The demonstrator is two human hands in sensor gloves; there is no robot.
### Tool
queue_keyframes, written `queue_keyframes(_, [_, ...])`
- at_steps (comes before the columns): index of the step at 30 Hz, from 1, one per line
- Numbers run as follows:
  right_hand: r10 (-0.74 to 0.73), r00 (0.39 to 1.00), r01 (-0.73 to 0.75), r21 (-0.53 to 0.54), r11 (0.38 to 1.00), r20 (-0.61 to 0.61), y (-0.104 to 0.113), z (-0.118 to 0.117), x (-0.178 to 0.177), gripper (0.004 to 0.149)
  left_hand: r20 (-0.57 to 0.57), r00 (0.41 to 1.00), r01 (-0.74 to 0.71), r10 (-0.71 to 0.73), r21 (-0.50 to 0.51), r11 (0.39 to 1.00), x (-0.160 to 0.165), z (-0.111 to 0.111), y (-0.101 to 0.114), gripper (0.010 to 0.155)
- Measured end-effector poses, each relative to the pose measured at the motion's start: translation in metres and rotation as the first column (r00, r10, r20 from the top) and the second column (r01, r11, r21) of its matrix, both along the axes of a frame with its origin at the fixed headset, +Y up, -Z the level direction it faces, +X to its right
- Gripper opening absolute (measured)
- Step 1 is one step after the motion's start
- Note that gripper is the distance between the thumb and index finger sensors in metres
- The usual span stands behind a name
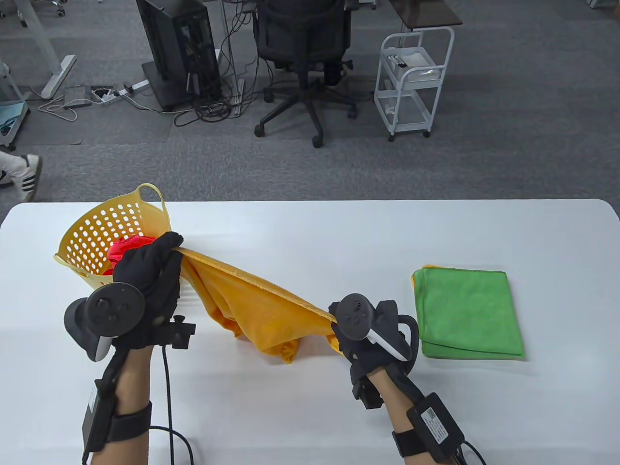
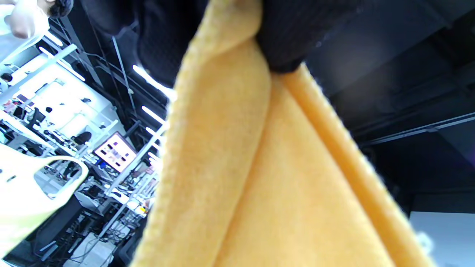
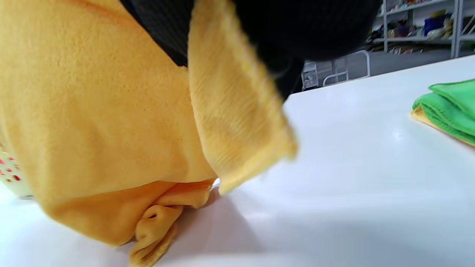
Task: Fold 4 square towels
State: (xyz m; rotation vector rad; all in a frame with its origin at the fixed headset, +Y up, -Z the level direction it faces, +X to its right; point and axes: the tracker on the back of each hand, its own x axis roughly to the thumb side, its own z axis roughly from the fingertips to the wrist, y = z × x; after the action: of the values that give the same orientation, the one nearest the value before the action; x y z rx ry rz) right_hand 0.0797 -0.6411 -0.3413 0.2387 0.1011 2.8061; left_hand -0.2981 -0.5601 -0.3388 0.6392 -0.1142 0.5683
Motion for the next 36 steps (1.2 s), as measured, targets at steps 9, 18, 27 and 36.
queue_keyframes(9, [-0.32,0.922,0.312,-0.074,0.947,-0.217,0.019,0.012,0.039,0.045,-0.037,0.998,-0.058,0.057,-0.012,0.998,-0.019,0.0,0.001,0.039])
queue_keyframes(18, [-0.313,0.915,0.328,0.019,0.944,-0.256,0.048,0.02,0.068,0.041,-0.074,0.993,-0.091,0.09,-0.005,0.996,-0.033,0.0,0.0,0.039])
queue_keyframes(27, [-0.357,0.918,0.39,0.225,0.893,-0.175,0.108,0.049,0.11,0.043,0.018,0.998,-0.068,0.068,0.03,0.997,-0.026,0.014,0.02,0.044])
queue_keyframes(36, [-0.369,0.929,0.352,0.355,0.866,-0.022,0.188,0.015,0.139,0.043,0.115,0.99,0.092,-0.081,-0.088,0.992,-0.011,-0.02,0.079,0.038])
